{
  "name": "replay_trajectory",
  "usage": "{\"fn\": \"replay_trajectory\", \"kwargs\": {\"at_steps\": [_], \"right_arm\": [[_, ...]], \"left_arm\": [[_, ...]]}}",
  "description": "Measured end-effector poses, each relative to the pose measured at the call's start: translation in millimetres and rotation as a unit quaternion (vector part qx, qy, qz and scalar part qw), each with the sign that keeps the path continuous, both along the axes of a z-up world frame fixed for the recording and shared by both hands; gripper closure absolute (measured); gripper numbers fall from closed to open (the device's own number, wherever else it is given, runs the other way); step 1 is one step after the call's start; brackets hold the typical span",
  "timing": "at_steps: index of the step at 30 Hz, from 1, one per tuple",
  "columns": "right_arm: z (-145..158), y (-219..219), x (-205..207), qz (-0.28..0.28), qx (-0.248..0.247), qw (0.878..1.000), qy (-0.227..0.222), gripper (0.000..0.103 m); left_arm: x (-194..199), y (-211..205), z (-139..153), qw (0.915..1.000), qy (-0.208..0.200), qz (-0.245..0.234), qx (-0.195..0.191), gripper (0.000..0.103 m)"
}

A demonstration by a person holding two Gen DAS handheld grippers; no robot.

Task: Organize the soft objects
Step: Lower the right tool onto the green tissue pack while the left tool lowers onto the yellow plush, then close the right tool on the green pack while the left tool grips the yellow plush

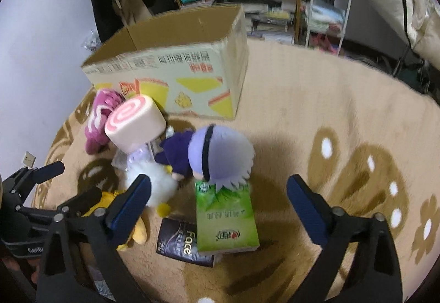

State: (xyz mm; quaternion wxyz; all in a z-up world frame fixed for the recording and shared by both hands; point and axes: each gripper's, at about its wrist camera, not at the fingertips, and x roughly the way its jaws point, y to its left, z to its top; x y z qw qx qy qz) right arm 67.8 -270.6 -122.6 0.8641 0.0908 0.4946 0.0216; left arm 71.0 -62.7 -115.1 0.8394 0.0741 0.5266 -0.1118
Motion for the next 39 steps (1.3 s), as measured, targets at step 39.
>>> {"fn": "replay_trajectory", "kwargs": {"at_steps": [39], "right_arm": [[-66.4,10.9,12.9,0.022,0.005,0.991,0.135,0.024]], "left_arm": [[5.1,-25.2,-56.7,0.9895,0.139,-0.035,0.016,0.007]]}}
